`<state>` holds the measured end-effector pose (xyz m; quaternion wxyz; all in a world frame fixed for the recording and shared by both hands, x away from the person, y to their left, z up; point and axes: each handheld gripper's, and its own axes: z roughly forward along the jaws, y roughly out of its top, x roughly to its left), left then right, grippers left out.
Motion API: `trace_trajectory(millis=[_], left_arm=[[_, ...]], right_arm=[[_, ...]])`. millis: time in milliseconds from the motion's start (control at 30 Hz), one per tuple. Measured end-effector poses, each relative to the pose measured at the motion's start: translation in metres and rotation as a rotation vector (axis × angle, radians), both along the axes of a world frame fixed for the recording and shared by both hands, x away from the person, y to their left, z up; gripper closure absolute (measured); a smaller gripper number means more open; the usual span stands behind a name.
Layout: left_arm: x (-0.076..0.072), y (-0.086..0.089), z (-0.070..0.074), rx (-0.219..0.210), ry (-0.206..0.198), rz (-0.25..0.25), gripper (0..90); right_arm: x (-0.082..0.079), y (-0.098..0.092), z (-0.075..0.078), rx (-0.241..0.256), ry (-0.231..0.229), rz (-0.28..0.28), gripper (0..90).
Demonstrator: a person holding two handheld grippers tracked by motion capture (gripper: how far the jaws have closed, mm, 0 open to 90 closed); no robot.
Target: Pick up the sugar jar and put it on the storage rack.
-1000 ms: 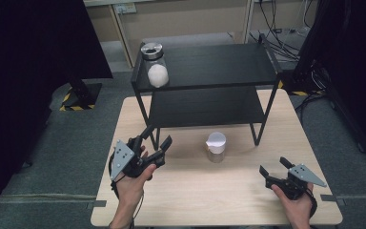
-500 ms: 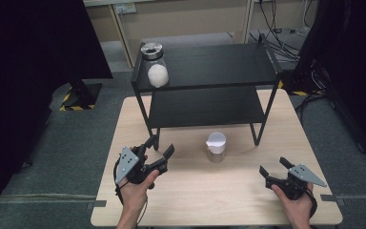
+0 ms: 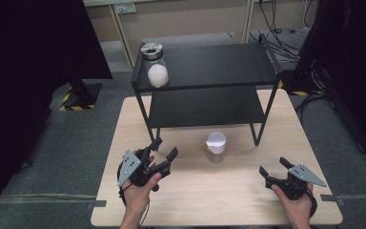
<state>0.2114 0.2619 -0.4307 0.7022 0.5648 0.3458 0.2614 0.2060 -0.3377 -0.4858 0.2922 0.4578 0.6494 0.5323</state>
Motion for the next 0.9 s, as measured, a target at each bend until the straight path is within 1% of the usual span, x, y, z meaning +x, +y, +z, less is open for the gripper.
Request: trace_trajectory(millis=[33, 67, 133, 200, 233, 300, 400, 467, 500, 567, 600, 633, 667, 700, 733, 767, 867, 900], left_arm=[[-0.001, -0.001, 0.000, -0.006, 0.008, 0.002, 24.9], [-0.001, -0.001, 0.000, -0.004, 0.010, 0.006, 23.6], [-0.003, -0.002, -0.001, -0.007, 0.014, 0.012, 23.5], [-0.005, -0.005, -0.003, 0.021, 0.001, 0.036, 22.7], [-0.006, -0.005, -0.002, 0.035, 0.008, 0.044, 21.9], [-0.004, -0.003, 0.000, 0.042, 0.055, 0.030, 21.1], [-0.003, -0.004, -0.002, 0.068, 0.085, 0.031, 21.1], [-0.002, -0.005, -0.004, 0.086, 0.086, 0.033, 21.3], [-0.002, -0.006, -0.005, 0.087, 0.086, 0.034, 22.1], [-0.003, -0.009, -0.008, 0.108, 0.070, 0.051, 22.0], [-0.003, -0.009, -0.008, 0.108, 0.070, 0.051, 21.9], [-0.003, -0.011, -0.011, 0.122, 0.060, 0.059, 21.9], [-0.004, -0.012, -0.013, 0.127, 0.057, 0.065, 21.9], [-0.004, -0.014, -0.017, 0.140, 0.036, 0.076, 21.9], [-0.004, -0.016, -0.019, 0.155, 0.024, 0.086, 22.0], [-0.004, -0.017, -0.022, 0.167, 0.021, 0.095, 22.0], [-0.003, -0.020, -0.030, 0.187, 0.029, 0.124, 21.8], [-0.003, -0.021, -0.033, 0.194, 0.038, 0.131, 21.7]], right_arm=[[0.000, 0.000, 0.000, 0.001, 0.000, 0.000, 9.1], [0.000, 0.000, 0.000, 0.002, 0.000, 0.001, 9.1], [0.000, -0.001, 0.000, 0.004, 0.000, 0.001, 9.1], [0.000, -0.001, 0.000, 0.005, 0.000, 0.002, 9.1], [0.000, -0.001, 0.000, 0.005, 0.000, 0.002, 9.1], [0.000, -0.001, 0.000, 0.006, 0.000, 0.003, 9.1], [0.000, -0.002, 0.000, 0.010, 0.005, 0.005, 9.1], [0.000, -0.002, 0.000, 0.010, 0.004, 0.006, 9.1], [0.000, -0.002, 0.000, 0.010, 0.004, 0.006, 9.1], [0.001, -0.002, 0.000, 0.011, 0.005, 0.006, 9.1], [0.001, -0.002, 0.000, 0.011, 0.005, 0.005, 9.1], [0.000, -0.002, 0.000, 0.011, 0.005, 0.005, 9.1], [0.000, -0.002, 0.000, 0.011, 0.004, 0.005, 9.1], [0.000, -0.002, 0.000, 0.011, 0.004, 0.005, 9.1], [0.001, -0.002, 0.000, 0.012, 0.004, 0.005, 9.1], [0.001, -0.002, 0.000, 0.012, 0.004, 0.006, 9.1], [0.000, -0.003, -0.001, 0.015, 0.003, 0.006, 9.1], [0.000, -0.003, -0.001, 0.015, 0.003, 0.006, 9.1]])
